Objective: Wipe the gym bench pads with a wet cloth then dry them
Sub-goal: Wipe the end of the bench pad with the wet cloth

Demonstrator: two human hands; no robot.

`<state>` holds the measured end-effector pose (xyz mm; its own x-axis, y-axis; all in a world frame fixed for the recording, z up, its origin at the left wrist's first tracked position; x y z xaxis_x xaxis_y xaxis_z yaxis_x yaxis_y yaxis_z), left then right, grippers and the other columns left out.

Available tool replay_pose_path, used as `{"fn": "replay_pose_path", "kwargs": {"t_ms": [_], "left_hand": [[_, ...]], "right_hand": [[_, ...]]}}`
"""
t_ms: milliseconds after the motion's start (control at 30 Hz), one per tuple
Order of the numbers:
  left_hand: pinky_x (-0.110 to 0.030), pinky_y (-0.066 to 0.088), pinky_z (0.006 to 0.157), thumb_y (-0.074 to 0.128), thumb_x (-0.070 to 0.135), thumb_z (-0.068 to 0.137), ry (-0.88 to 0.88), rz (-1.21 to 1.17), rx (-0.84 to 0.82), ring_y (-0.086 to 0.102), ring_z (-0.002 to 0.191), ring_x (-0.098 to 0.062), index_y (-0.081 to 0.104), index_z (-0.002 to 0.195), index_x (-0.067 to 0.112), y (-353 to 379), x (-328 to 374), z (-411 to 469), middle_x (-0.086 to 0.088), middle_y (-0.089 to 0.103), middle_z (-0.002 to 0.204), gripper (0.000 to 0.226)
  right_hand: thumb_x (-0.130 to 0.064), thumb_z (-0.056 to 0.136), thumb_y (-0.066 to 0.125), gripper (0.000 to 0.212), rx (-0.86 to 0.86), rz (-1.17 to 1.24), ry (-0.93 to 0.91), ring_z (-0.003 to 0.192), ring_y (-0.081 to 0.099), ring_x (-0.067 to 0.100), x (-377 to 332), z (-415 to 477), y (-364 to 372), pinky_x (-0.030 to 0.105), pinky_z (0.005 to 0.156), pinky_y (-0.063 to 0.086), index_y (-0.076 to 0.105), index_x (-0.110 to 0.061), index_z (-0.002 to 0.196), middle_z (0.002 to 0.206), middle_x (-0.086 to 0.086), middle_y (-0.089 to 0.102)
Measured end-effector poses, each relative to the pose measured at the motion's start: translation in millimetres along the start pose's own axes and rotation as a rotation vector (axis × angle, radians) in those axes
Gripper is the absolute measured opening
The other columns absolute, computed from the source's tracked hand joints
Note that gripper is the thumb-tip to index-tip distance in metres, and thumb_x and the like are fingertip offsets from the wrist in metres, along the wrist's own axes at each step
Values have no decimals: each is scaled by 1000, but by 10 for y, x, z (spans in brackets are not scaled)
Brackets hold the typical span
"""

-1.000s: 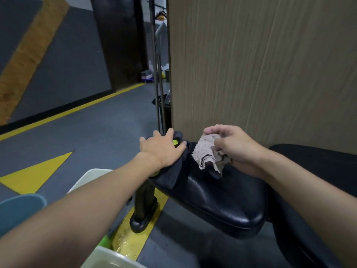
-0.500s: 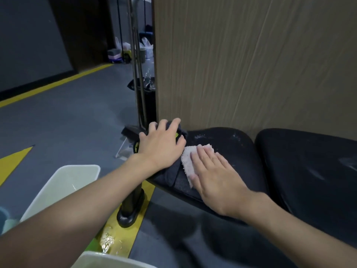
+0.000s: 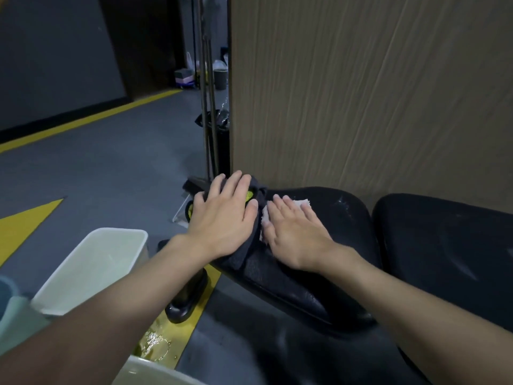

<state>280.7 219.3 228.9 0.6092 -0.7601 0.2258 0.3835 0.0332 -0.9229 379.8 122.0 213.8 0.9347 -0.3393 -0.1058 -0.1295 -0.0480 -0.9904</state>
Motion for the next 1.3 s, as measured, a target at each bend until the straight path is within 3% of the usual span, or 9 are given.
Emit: {"fn": "replay_pose_path", "kwargs": {"t_ms": [267, 500, 600, 667, 767, 867, 967, 1167, 1300], "left_hand": [[-59, 27, 110, 24, 45, 102, -76, 118, -41, 8, 150, -24, 9, 156, 30, 56, 69, 21, 7, 10, 165, 58], [-59, 25, 112, 24, 43, 103, -82, 123, -57, 8, 150, -24, 9, 156, 29, 28, 102, 14, 6, 10, 165, 58], [-60, 24, 113, 24, 44, 103, -76, 134, -59, 7, 151, -25, 8, 157, 27, 24, 133, -5, 4, 9, 165, 59], [-62, 23, 113, 25, 43, 103, -71, 133, -61, 4, 151, -27, 6, 156, 28, 30, 148, -18, 2, 5, 166, 59], [-67, 20, 111, 31, 43, 99, -17, 103, -60, -5, 151, -29, 8, 153, 37, 26, 159, -46, 4, -5, 166, 59], [-71, 16, 111, 32, 51, 97, 42, 146, -87, -11, 151, -28, 9, 153, 42, 52, 129, -58, 8, -3, 166, 61], [-68, 24, 108, 29, 54, 97, 50, 207, -71, -5, 151, -30, 6, 153, 44, 71, 135, -69, 7, -1, 166, 62], [-64, 35, 102, 27, 51, 99, 61, 272, -42, 5, 149, -34, 7, 153, 44, 102, 179, -52, 5, 1, 166, 58], [-67, 30, 103, 27, 51, 98, 85, 317, -28, 4, 149, -35, 16, 150, 49, 142, 204, -34, 4, 4, 166, 53]], "right_hand": [[-34, 104, 12, 55, -71, 54, 111, 152, -1, 23, 284, 661, -113, 51, 121, -2, 16, -16, 156, 166, 2, 8], [-40, 103, 8, 61, 7, 25, 19, 152, -12, 19, 24, -61, 40, 48, 121, -6, -1, -16, 158, 166, 1, -9], [-44, 89, -9, 75, 83, -21, -60, 152, -8, 21, -101, -462, 102, 49, 122, -1, -1, -14, 158, 166, 4, -5], [-44, 86, -8, 81, 144, -50, -101, 153, 2, 25, -140, -692, 169, 51, 122, 6, 9, -12, 158, 166, 8, 6], [-42, 96, 13, 67, 202, -58, -109, 148, 27, 28, -123, -899, 212, 53, 118, 24, 34, -12, 153, 159, 10, 32], [-49, 95, 4, 67, 151, -44, -83, 153, 4, 23, -2, -783, 175, 50, 122, 4, 14, -27, 158, 166, 1, 8], [-49, 102, 10, 58, 110, -5, -12, 152, -7, 19, 195, -469, 59, 48, 121, -5, 4, -33, 157, 167, -4, -3], [-47, 102, 14, 57, -7, 64, 136, 152, -5, 20, 561, 303, -44, 50, 121, -3, 9, -33, 157, 167, -4, 1], [-46, 101, 13, 56, -27, 82, 199, 151, 5, 22, 687, 616, -121, 51, 120, 1, 26, -28, 153, 163, -1, 20]]}}
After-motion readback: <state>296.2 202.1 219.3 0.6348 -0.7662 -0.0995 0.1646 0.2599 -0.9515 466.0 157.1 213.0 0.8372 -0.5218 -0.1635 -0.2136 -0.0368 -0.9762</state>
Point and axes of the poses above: each hand's wrist, its own z-axis towards the middle knuckle, its own y-axis out of the palm, x = y × z, the point moved 5 cm from there along z, towards the middle knuckle
